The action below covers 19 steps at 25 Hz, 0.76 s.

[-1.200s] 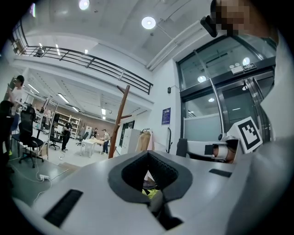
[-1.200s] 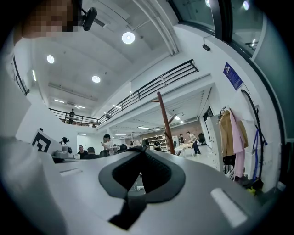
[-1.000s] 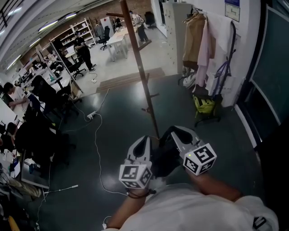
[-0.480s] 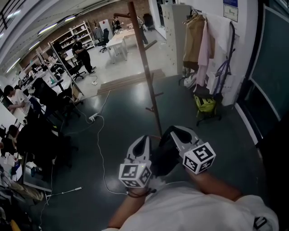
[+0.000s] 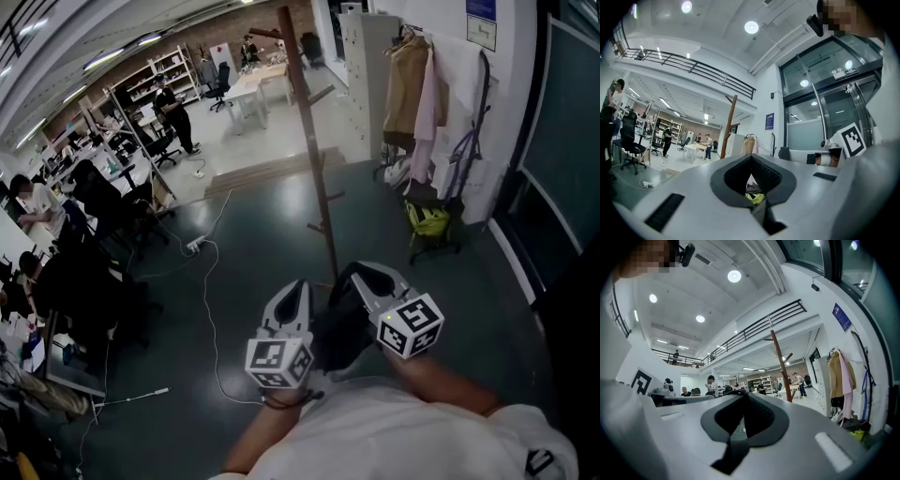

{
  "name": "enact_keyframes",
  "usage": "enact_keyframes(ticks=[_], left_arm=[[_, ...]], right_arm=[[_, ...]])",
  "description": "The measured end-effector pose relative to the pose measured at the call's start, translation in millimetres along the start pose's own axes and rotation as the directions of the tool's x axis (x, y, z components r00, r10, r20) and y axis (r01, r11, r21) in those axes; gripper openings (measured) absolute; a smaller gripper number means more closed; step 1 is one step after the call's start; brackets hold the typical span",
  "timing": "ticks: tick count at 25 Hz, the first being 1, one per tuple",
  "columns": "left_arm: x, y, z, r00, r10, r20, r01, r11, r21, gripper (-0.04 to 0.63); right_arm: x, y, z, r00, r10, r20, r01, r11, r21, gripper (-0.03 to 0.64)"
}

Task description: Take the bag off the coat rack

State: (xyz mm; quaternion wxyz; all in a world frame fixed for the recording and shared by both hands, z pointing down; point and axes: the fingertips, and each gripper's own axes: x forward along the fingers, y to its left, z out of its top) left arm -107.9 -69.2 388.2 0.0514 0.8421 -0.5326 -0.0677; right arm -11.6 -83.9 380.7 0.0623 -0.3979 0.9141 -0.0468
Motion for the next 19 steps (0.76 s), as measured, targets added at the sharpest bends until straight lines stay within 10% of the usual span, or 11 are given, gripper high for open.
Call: enact_keyframes(ticks=[19], left_arm=[[-3.0, -11.5, 0.8, 1.000, 0.025, 0.010, -0.025, 1.000, 0.007, 0.006]], right_arm=[[-10.8, -8.9, 7.2, 1.000, 0.005, 0.005, -0.005, 1.000, -0.005, 0.021]])
